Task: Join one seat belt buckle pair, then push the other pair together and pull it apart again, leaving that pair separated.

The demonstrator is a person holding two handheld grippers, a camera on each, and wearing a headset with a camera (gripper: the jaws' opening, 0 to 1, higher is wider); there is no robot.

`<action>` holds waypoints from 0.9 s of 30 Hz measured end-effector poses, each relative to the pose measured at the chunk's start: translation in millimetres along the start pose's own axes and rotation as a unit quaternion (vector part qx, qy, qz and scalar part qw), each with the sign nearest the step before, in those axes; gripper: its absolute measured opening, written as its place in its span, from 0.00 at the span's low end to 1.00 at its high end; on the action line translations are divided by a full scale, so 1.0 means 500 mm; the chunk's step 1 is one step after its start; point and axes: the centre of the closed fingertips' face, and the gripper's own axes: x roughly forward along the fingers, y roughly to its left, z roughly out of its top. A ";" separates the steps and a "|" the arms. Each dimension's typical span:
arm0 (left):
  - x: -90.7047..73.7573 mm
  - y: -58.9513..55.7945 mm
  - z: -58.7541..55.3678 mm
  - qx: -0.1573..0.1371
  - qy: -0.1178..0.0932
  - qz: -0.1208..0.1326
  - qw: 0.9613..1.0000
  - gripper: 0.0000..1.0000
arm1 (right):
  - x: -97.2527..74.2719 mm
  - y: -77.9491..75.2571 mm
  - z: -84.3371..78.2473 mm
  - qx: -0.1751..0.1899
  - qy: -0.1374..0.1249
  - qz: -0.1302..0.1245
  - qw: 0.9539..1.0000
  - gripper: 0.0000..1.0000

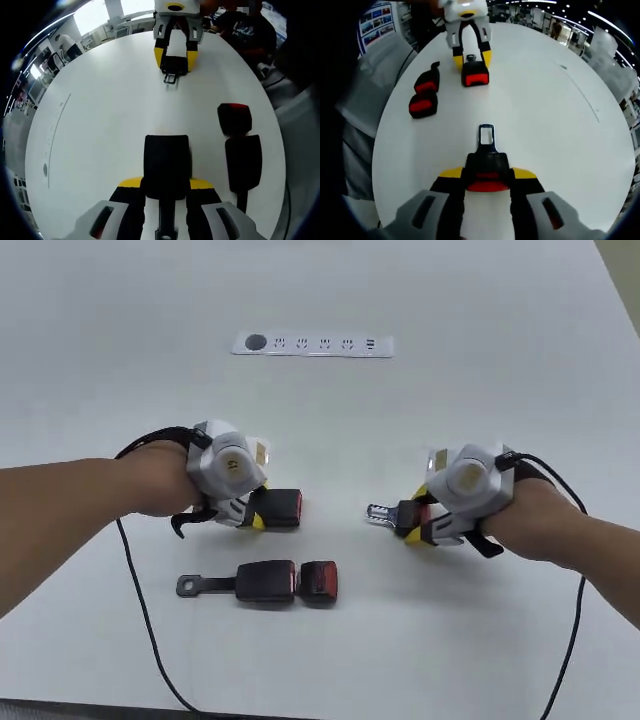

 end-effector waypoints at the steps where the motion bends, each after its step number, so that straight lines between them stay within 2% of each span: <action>1: 0.000 0.000 0.000 0.000 0.001 0.000 1.000 0.31 | 0.007 0.002 0.011 -0.004 -0.002 0.001 1.000 0.34; 6: -0.001 -0.001 -0.001 0.000 0.002 0.000 1.000 0.31 | 0.052 0.006 0.083 -0.021 -0.013 0.006 1.000 0.34; 13: -0.005 -0.006 0.003 0.000 0.005 -0.001 1.000 0.31 | 0.089 0.013 0.140 -0.036 -0.019 0.015 0.999 0.34; 14: -0.005 -0.007 0.004 0.001 0.005 -0.001 1.000 0.31 | 0.092 0.016 0.146 -0.039 -0.019 0.017 0.999 0.34; 15: -0.006 -0.008 0.003 -0.002 0.005 -0.001 1.000 0.31 | 0.091 0.013 0.142 -0.049 -0.006 0.014 0.999 0.34; 17: -0.006 -0.008 0.005 -0.002 0.003 -0.001 1.000 0.31 | 0.090 0.012 0.151 -0.047 -0.019 0.015 0.999 0.34; 22: -0.008 -0.008 0.006 0.003 0.001 -0.003 1.000 0.31 | 0.106 0.021 0.170 -0.057 -0.018 0.019 0.998 0.34; 23: -0.008 -0.008 0.006 0.001 0.001 -0.002 1.000 0.31 | 0.105 0.017 0.164 -0.070 -0.007 0.018 0.997 0.33; 27: -0.008 -0.008 0.006 -0.001 -0.008 -0.002 1.000 0.30 | 0.102 0.016 0.166 -0.071 -0.015 0.022 0.997 0.33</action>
